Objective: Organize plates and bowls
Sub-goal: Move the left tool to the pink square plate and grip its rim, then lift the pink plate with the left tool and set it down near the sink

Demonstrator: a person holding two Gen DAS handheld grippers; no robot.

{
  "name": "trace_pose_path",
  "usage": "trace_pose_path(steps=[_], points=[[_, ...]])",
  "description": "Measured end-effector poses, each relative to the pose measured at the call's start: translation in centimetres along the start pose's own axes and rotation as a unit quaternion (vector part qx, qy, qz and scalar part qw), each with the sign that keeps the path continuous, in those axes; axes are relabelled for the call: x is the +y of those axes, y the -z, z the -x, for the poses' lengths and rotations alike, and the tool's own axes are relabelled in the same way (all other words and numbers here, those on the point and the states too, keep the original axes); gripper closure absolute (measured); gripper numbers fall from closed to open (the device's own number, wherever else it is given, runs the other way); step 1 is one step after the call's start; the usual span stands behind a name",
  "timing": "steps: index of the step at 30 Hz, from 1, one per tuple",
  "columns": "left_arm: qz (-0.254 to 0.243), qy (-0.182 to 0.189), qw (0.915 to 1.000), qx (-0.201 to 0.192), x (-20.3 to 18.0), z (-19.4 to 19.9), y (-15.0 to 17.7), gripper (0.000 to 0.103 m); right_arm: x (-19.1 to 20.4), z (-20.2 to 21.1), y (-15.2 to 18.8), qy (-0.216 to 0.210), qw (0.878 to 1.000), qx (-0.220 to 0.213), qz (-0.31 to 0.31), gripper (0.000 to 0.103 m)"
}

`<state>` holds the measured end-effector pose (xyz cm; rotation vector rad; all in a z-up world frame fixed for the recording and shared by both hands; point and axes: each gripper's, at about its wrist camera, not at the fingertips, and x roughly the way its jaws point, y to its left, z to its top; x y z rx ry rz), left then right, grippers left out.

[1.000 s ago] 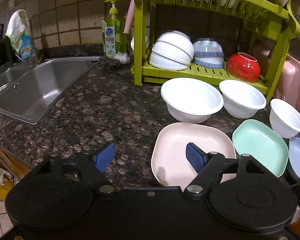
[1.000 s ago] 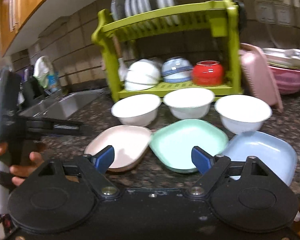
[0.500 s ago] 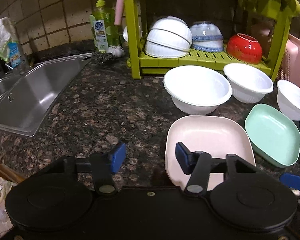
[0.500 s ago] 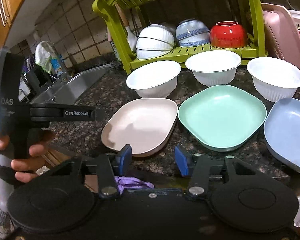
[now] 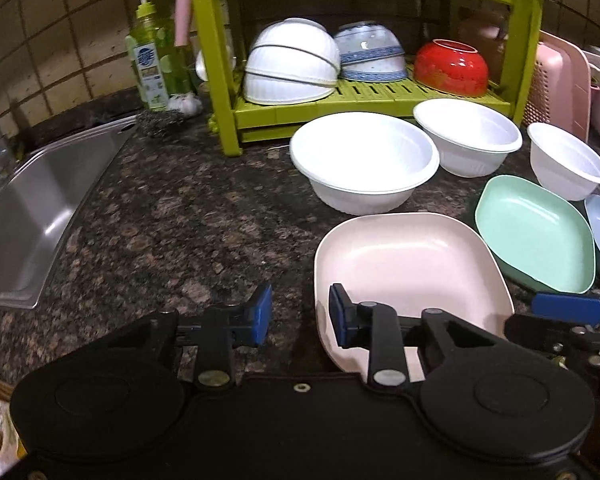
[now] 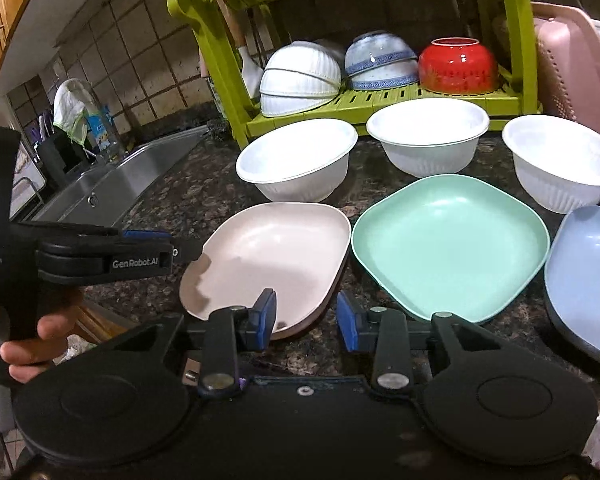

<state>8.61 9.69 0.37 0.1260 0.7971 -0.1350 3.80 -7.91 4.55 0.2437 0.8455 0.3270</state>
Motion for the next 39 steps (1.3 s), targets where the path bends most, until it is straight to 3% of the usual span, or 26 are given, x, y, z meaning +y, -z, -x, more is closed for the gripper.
trace_pose_path(steps=[13, 16, 18, 20, 31, 39], points=[[-0.022, 0.033, 0.9992, 0.011, -0.3, -1.9, -0.5, 0.064, -0.8, -3.0, -0.7, 0.009, 0.999, 0.036, -0.021, 0.066], [-0.017, 0.038, 0.9988, 0.026, -0.3, -2.8, -0.6, 0.064, -0.7, -3.4, -0.8, 0.011, 0.999, 0.036, -0.013, 0.071], [-0.014, 0.036, 0.9986, 0.037, -0.5, -3.4, -0.6, 0.07, -0.5, -3.6, -0.9, 0.012, 0.999, 0.035, -0.004, 0.075], [-0.009, 0.042, 0.9983, 0.04, -0.4, -3.6, -0.6, 0.083, -0.4, -3.8, -1.1, 0.013, 0.999, 0.035, 0.004, 0.078], [0.045, 0.009, 0.9979, 0.045, 2.4, -2.8, 0.1, 0.089, 1.3, -6.0, -2.3, 0.001, 0.998, 0.039, 0.043, 0.087], [0.081, -0.051, 0.995, 0.026, 5.8, -1.9, 0.3, 0.089, 5.0, -9.1, -4.2, -0.026, 0.996, 0.04, 0.081, 0.088]])
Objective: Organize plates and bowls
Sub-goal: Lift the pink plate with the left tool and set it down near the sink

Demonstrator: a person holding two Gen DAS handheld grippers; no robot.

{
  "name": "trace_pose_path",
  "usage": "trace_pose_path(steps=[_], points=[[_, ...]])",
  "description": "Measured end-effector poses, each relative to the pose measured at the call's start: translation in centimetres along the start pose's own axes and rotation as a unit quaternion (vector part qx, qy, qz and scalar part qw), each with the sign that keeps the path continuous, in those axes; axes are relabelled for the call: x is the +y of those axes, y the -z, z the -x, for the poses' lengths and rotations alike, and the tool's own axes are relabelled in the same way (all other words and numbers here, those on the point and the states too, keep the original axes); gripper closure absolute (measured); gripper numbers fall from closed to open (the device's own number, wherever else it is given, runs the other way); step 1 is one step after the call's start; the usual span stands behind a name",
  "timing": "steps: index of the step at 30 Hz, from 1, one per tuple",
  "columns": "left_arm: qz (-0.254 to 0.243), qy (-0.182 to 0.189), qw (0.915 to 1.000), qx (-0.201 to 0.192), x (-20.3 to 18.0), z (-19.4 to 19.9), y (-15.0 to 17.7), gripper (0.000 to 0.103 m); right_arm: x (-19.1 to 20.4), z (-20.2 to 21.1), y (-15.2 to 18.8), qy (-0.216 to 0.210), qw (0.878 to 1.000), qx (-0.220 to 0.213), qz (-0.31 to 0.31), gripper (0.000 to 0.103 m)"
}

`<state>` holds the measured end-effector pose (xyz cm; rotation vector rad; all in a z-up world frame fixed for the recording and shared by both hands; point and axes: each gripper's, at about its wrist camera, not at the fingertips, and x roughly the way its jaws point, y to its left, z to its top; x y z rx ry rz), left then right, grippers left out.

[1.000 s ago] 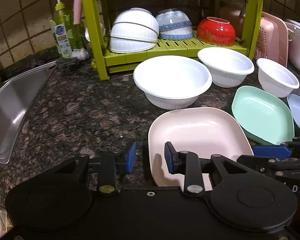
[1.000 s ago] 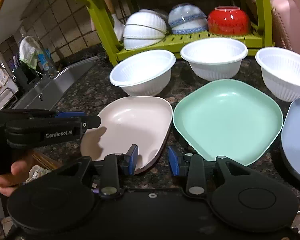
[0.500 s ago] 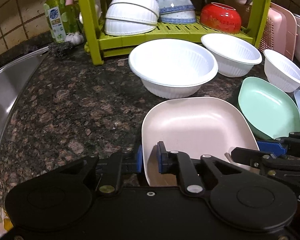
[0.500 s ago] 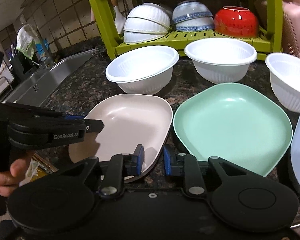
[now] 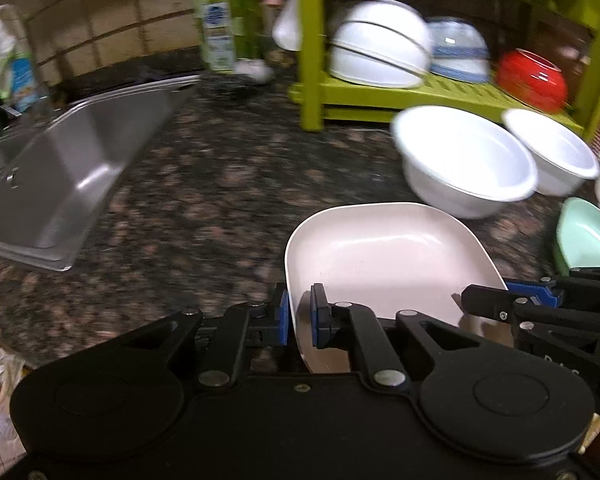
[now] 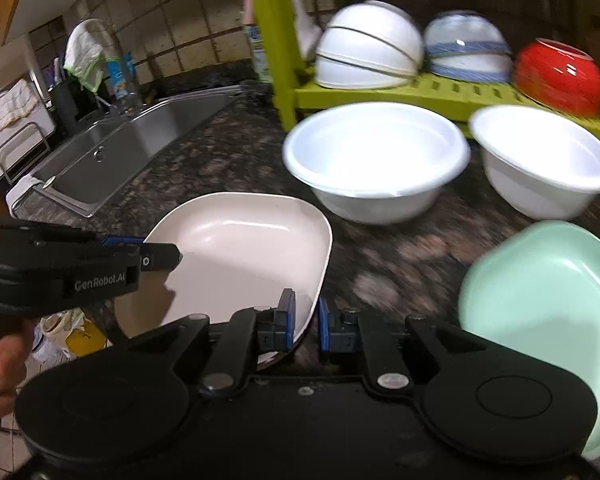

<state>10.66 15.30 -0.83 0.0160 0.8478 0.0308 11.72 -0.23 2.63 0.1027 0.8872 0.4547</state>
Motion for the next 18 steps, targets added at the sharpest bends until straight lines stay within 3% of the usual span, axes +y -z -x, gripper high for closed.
trace_pose_path(steps=[6, 14, 18], points=[[0.045, -0.029, 0.9985, 0.002, 2.8, -0.8, -0.1, 0.088, 1.9, -2.2, -2.0, -0.022, 1.0, -0.002, 0.02, 0.088], [0.078, -0.039, 0.9962, 0.008, 4.4, -1.9, -0.2, 0.087, 2.7, -3.7, -2.7, -0.025, 0.999, -0.008, 0.032, 0.088], [0.088, -0.044, 0.9951, 0.004, 4.5, -1.9, -0.1, 0.076, 2.5, -4.0, -2.5, -0.02, 0.999, -0.001, 0.028, 0.084]])
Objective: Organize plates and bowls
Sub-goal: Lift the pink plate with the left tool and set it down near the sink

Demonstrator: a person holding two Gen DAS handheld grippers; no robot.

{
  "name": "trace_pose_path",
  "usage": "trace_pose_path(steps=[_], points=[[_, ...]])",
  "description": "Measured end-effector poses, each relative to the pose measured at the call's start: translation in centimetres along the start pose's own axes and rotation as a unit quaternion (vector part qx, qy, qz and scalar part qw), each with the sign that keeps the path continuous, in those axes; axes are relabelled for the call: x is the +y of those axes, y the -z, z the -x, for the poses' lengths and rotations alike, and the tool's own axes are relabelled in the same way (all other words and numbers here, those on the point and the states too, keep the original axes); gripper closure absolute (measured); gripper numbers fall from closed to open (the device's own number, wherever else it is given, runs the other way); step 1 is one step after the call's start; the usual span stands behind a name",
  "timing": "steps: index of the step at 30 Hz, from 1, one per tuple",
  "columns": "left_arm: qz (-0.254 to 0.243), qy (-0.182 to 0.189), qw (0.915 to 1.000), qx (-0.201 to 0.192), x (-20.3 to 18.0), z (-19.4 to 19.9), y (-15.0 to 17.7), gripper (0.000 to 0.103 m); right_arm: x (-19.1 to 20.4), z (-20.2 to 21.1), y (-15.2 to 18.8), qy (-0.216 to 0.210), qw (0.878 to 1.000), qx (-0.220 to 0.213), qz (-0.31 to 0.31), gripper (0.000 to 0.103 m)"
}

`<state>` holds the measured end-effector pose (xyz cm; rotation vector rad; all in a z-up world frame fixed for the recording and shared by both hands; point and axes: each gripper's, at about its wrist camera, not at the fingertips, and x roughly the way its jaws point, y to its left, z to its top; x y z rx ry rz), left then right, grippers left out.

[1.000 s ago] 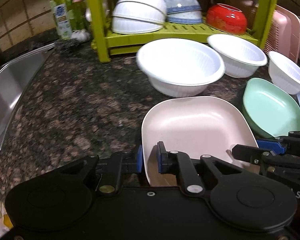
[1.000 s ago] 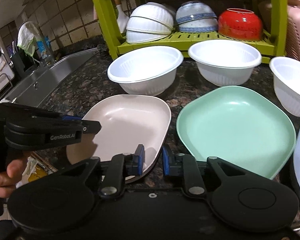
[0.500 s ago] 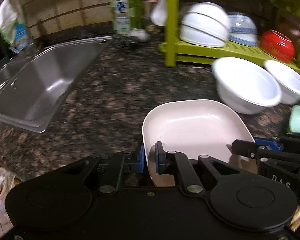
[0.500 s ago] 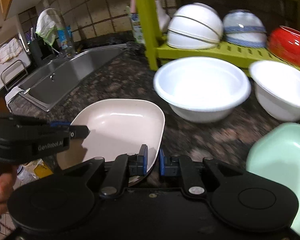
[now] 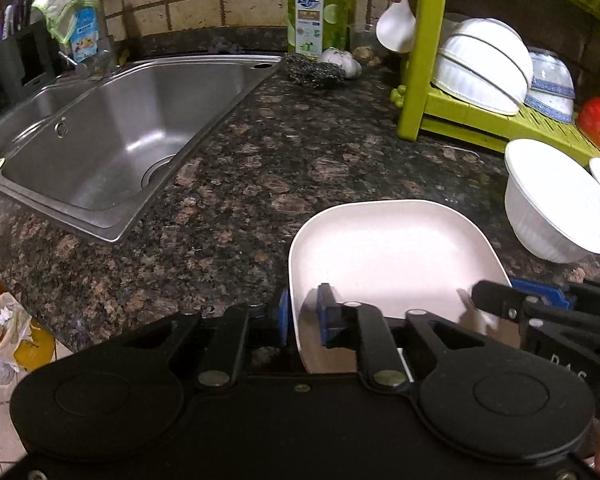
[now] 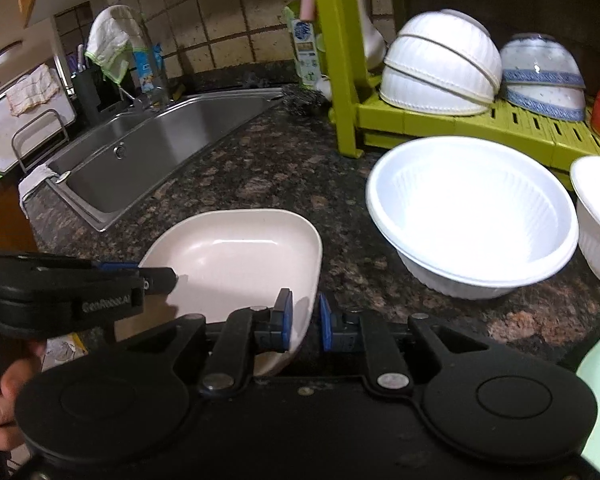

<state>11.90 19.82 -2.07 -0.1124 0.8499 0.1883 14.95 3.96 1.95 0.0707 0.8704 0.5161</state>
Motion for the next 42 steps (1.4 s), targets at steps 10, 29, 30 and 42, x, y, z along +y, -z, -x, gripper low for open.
trace_pose_path(steps=[10, 29, 30, 42], points=[[0.03, -0.018, 0.9992, -0.02, 0.4, 2.0, 0.1, 0.055, -0.4, 2.0, 0.5, 0.005, 1.0, -0.006, 0.008, 0.056], [-0.011, 0.13, 0.9892, -0.067, -10.9, 11.1, 0.5, 0.041, -7.6, 17.5, 2.9, 0.045, 0.992, -0.114, 0.006, 0.05], [-0.016, 0.135, 0.9887, -0.063, -11.8, 11.0, 0.9, 0.041, -8.3, 17.9, 3.3, 0.06, 0.991, -0.12, 0.009, 0.05], [-0.044, 0.152, 0.9874, 0.004, -18.2, 8.5, 3.9, 0.044, -16.1, 17.7, 7.0, 0.113, 0.989, -0.094, 0.0, 0.057]])
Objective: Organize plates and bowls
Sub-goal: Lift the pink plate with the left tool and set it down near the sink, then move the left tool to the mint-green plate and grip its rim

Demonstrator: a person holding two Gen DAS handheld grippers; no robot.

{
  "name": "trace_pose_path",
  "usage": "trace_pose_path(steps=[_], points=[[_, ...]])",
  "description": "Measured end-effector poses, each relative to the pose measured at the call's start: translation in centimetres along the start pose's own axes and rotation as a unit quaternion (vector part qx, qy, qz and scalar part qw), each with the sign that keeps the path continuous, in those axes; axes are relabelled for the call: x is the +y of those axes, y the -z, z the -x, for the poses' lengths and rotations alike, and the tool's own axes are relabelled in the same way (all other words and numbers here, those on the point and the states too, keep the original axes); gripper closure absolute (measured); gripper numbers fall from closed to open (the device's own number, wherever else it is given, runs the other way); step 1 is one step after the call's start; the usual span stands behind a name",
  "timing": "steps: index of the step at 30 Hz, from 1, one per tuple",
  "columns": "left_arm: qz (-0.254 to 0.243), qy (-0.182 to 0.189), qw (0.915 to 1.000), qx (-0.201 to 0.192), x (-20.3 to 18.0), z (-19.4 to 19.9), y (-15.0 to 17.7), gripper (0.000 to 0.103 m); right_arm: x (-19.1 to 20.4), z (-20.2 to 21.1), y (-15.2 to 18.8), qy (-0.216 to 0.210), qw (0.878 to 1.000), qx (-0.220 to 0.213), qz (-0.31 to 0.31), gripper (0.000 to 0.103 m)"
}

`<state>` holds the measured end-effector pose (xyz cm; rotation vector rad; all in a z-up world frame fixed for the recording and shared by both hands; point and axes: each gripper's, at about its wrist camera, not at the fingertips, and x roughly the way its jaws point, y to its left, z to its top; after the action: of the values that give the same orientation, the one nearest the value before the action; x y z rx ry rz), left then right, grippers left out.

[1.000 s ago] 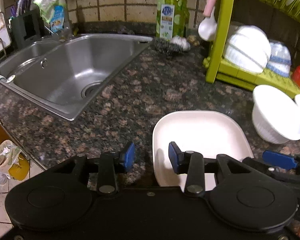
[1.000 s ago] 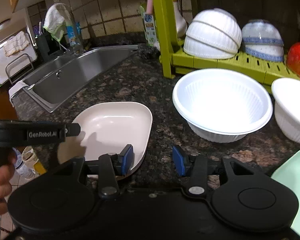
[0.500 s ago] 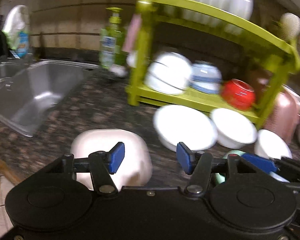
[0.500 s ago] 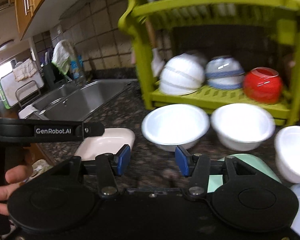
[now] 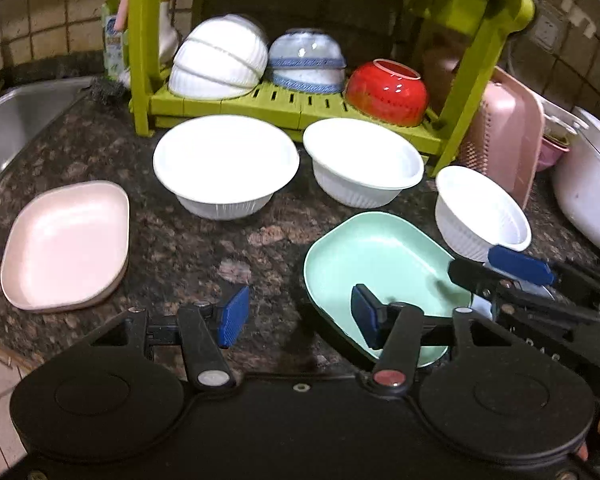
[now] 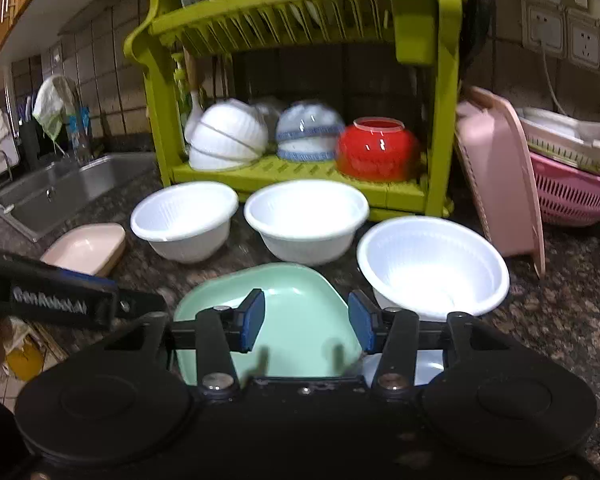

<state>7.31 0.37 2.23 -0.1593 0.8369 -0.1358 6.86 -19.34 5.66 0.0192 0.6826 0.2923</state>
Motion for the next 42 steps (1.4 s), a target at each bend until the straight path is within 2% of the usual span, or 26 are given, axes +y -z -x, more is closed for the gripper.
trace_pose_path(steps=[6, 12, 18, 22, 27, 31, 34, 39, 42], points=[[0.045, 0.015, 0.9976, 0.051, 0.1, -2.2, 1.0, 0.05, -1.3, -1.1, 0.5, -0.016, 1.0, 0.012, 0.007, 0.063], [0.028, 0.013, 0.999, 0.033, -0.8, -2.2, 1.2, 0.051, -2.2, -2.9, 0.4, -0.012, 1.0, 0.017, 0.003, 0.064], [0.032, 0.004, 0.9994, 0.014, -0.7, -2.0, 1.0, 0.051, -3.0, -4.5, 0.4, -0.017, 0.999, 0.031, -0.002, 0.065], [0.021, -0.018, 0.9996, -0.002, -1.1, -1.8, 1.2, 0.05, -2.9, -4.8, 0.4, -0.018, 0.999, 0.03, 0.004, 0.065], [0.008, 0.02, 0.9994, 0.026, -1.7, -2.2, 1.3, 0.05, -2.9, -5.4, 0.3, -0.02, 0.999, 0.035, 0.004, 0.065], [0.004, 0.029, 0.9985, 0.046, -2.0, -3.0, 1.4, 0.051, -2.7, -5.8, 0.3, -0.019, 0.999, 0.042, 0.005, 0.067], [0.011, 0.033, 0.9978, 0.057, -1.8, -3.5, 1.4, 0.058, -2.6, -6.2, 0.3, -0.017, 0.999, 0.048, 0.005, 0.07], [0.019, 0.031, 0.9976, 0.06, -1.4, -3.9, 1.2, 0.071, -2.5, -6.6, 0.4, -0.009, 0.998, 0.064, 0.0, 0.083], [0.029, 0.029, 0.9974, 0.059, -0.9, -3.9, 1.0, 0.077, -2.2, -6.7, 0.4, -0.006, 0.997, 0.076, -0.001, 0.086]])
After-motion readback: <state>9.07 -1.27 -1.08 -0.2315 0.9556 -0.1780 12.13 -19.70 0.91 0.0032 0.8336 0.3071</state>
